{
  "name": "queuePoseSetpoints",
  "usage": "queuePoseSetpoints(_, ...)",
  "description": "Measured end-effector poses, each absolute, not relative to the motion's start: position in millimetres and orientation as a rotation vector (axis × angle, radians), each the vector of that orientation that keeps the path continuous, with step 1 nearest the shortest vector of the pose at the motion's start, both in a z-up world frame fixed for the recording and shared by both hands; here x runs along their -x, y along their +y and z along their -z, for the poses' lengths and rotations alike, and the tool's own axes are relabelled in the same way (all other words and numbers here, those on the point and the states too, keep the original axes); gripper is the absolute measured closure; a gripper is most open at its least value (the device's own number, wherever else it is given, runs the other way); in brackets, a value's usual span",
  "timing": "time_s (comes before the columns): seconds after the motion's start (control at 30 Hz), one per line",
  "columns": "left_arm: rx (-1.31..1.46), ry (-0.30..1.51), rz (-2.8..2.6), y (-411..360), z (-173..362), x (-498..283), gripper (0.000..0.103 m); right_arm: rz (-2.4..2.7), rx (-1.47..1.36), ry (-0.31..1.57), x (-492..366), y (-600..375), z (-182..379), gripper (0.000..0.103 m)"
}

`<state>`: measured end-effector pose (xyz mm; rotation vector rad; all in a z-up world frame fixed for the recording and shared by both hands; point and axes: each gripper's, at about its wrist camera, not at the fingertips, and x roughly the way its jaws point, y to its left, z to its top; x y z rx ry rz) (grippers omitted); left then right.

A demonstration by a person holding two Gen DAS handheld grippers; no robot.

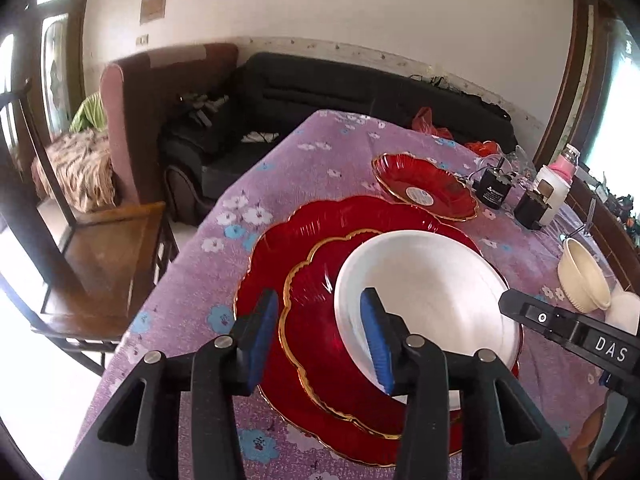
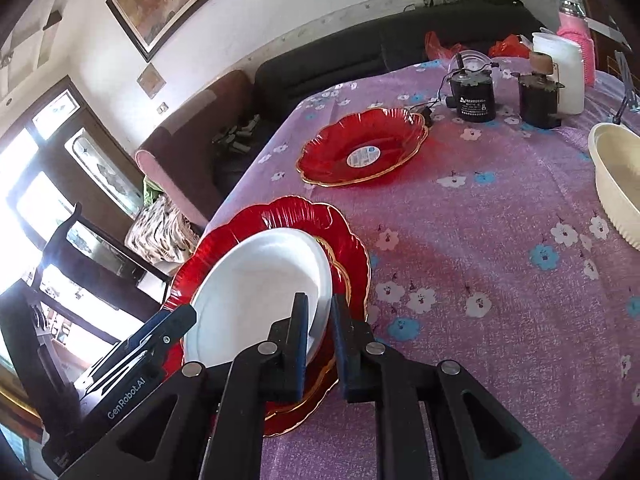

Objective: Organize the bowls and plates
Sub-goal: 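Lower the white bowl onto the stacked red plates and open the left gripper, then withdraw the left gripper and move toward the remaining bowls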

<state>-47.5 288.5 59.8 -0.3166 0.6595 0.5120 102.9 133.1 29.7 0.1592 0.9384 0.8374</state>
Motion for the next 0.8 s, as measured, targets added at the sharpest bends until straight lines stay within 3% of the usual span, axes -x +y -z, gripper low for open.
queuePoseSetpoints(0.23, 0.182, 0.573, -0.573, 269.3, -73.0, 51.3, 0.044, -0.802, -0.171, 0.880, -100.7, 125.2, -39.1, 0.088)
queuePoseSetpoints(0.37, 0.081, 0.499, -0.614, 254.2, -82.2, 54.6, 0.033, -0.790, -0.194, 0.869, -102.9, 120.6, -41.0, 0.073)
queuePoseSetpoints(0.8, -0.072, 0.444, -0.606, 226.8, -85.7, 51.1, 0.028, -0.782, -0.265, 0.894, -99.3, 98.8, -52.2, 0.071)
